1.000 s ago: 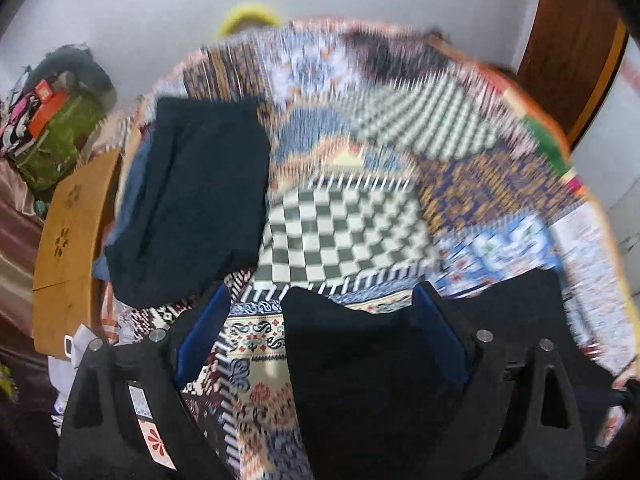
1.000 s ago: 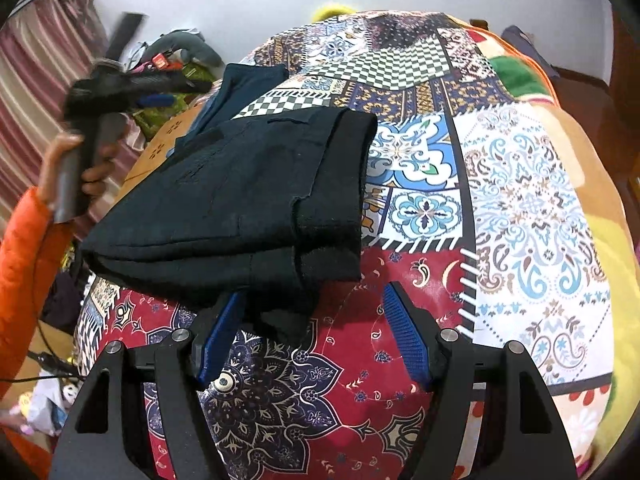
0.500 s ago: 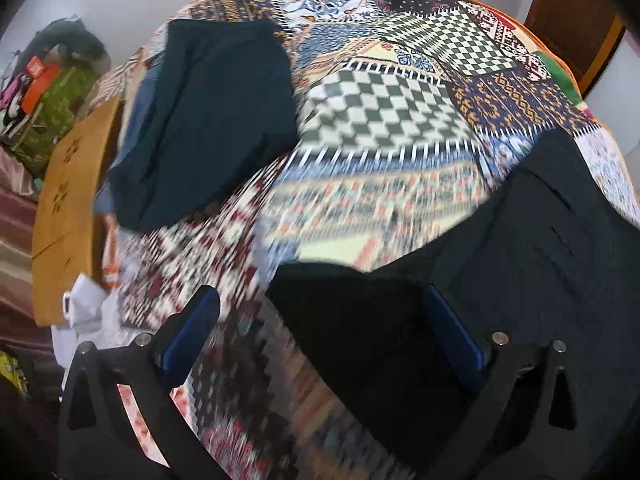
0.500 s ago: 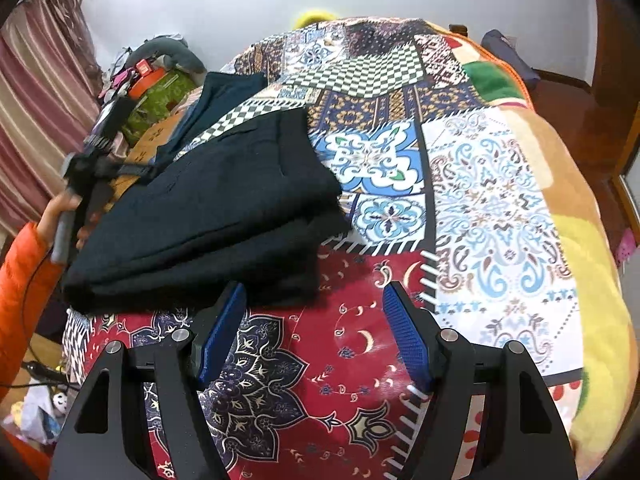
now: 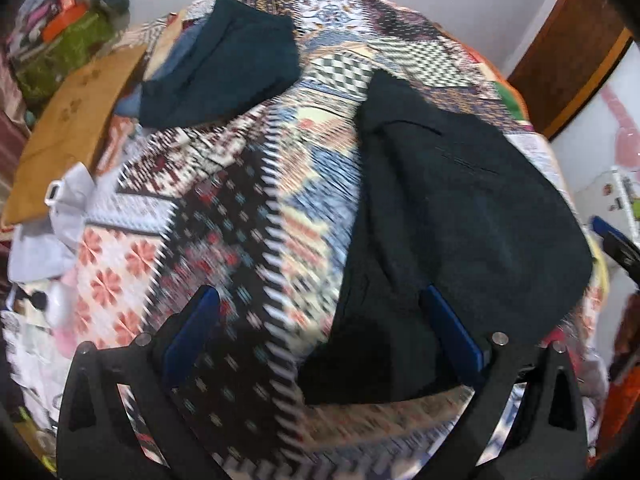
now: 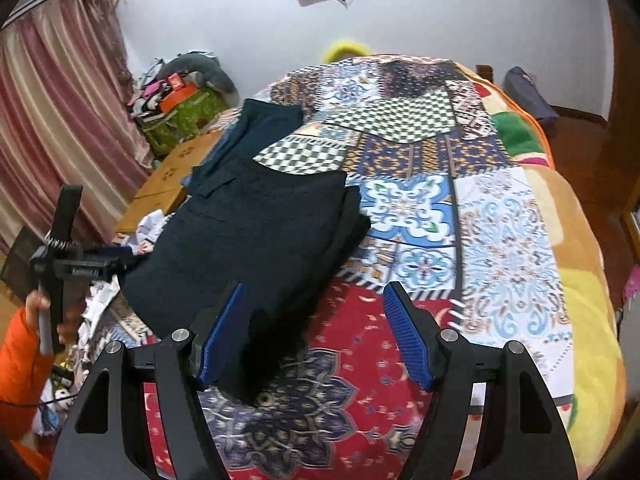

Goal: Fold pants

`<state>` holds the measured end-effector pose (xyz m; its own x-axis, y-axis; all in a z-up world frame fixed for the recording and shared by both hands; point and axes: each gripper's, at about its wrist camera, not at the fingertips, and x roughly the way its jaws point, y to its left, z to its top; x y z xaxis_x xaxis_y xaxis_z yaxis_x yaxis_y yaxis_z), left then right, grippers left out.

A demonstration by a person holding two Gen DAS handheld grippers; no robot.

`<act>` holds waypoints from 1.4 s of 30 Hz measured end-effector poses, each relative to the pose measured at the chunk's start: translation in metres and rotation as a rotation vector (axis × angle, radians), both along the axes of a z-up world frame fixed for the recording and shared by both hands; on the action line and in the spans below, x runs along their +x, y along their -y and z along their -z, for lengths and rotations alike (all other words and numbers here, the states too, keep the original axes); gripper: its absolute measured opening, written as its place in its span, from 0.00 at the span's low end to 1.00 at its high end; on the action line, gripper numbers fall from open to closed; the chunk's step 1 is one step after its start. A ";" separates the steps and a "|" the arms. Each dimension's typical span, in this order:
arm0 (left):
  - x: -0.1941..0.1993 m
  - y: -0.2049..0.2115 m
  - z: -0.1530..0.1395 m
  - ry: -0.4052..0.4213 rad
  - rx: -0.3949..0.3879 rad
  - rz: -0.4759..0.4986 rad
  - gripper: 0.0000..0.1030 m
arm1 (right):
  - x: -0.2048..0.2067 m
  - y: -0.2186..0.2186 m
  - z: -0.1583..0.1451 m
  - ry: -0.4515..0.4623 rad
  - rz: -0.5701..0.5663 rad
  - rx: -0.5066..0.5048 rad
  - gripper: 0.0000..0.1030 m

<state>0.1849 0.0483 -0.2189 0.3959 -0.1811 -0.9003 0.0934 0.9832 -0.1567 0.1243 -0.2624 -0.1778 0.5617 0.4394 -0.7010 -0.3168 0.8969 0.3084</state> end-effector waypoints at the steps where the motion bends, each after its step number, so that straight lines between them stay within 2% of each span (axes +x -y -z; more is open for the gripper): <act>1: -0.006 0.002 -0.002 0.009 -0.008 0.002 1.00 | -0.001 -0.003 0.001 -0.002 -0.007 0.004 0.66; 4: -0.017 0.007 -0.009 0.044 0.000 0.000 0.99 | 0.000 -0.015 0.007 -0.018 -0.035 0.003 0.66; 7: -0.026 0.012 -0.016 0.099 0.021 0.012 0.86 | 0.001 -0.023 0.017 -0.041 -0.053 -0.003 0.65; 8: -0.028 0.014 -0.016 0.107 0.023 0.017 0.78 | 0.002 -0.025 0.021 -0.047 -0.056 -0.004 0.63; 9: -0.030 0.015 -0.015 0.108 0.031 0.020 0.69 | 0.001 -0.025 0.024 -0.046 -0.062 -0.001 0.55; 10: -0.030 0.016 -0.014 0.104 0.039 0.016 0.66 | 0.001 -0.026 0.026 -0.047 -0.071 0.002 0.50; 11: -0.031 0.015 -0.014 0.106 0.027 0.008 0.61 | 0.001 -0.027 0.028 -0.055 -0.085 0.005 0.38; 14: -0.034 0.010 -0.013 0.101 -0.023 -0.012 0.50 | -0.001 -0.026 0.032 -0.059 -0.098 -0.005 0.29; 18: -0.038 0.011 -0.013 0.105 -0.017 -0.027 0.49 | -0.002 -0.027 0.035 -0.068 -0.124 -0.019 0.26; 21: -0.035 0.008 -0.017 0.077 -0.035 -0.028 0.48 | -0.001 -0.027 0.033 -0.074 -0.138 -0.025 0.27; 24: -0.027 0.014 -0.038 0.114 0.028 0.013 0.48 | 0.002 -0.025 0.026 -0.092 -0.152 -0.019 0.29; 28: -0.003 0.021 -0.064 0.175 0.046 0.045 0.58 | 0.013 -0.021 0.013 -0.072 -0.137 -0.023 0.32; 30: 0.013 0.028 -0.071 0.197 0.052 0.061 0.61 | 0.022 -0.020 0.009 -0.058 -0.124 -0.018 0.39; 32: 0.032 0.036 -0.074 0.208 0.058 0.088 0.62 | 0.034 -0.020 0.008 -0.056 -0.113 -0.016 0.42; 35: 0.059 0.046 -0.069 0.194 0.065 0.108 0.64 | 0.051 -0.020 0.008 -0.055 -0.104 -0.028 0.45; 42: 0.123 0.057 -0.025 0.060 0.025 0.119 0.64 | 0.089 -0.016 0.009 -0.047 -0.093 -0.130 0.51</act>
<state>0.3076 -0.0084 -0.1934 0.4266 -0.2075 -0.8803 0.2180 0.9682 -0.1226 0.2129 -0.2462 -0.1864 0.4881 0.3915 -0.7800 -0.3883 0.8978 0.2077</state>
